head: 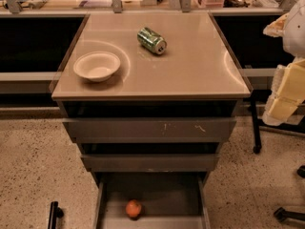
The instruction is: Pick orange from bottom drawer and place on counter
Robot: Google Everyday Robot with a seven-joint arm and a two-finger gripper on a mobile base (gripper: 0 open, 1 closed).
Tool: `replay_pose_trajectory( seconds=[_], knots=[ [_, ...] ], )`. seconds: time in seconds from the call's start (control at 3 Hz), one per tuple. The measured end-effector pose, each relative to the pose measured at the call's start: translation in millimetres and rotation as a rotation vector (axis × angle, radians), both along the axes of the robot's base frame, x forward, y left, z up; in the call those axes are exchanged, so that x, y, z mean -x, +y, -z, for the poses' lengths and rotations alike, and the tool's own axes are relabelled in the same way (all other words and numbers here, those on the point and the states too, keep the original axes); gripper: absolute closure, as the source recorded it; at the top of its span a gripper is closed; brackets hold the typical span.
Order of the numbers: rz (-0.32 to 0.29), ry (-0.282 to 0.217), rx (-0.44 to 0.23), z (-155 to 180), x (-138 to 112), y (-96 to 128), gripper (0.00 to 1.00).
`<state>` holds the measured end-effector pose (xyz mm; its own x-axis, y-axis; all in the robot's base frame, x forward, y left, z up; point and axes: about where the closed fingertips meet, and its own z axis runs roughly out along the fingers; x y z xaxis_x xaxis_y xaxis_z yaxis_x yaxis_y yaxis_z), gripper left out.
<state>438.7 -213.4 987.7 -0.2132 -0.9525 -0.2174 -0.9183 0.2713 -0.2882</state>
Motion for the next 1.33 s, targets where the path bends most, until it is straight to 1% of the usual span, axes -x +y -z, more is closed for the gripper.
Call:
replay_pose_trajectory(
  seconds=[0.33,0.67,1.0,1.33],
  knots=[
    [0.000,0.000,0.000,0.0,0.0,0.0,0.00],
    [-0.002,-0.024,-0.014,5.2,3.7,3.9,0.00],
    [-0.006,-0.050,-0.091,26.5,22.5,22.5,0.00],
    [0.075,-0.013,-0.277,84.2,46.7,50.8,0.00]
  ],
)
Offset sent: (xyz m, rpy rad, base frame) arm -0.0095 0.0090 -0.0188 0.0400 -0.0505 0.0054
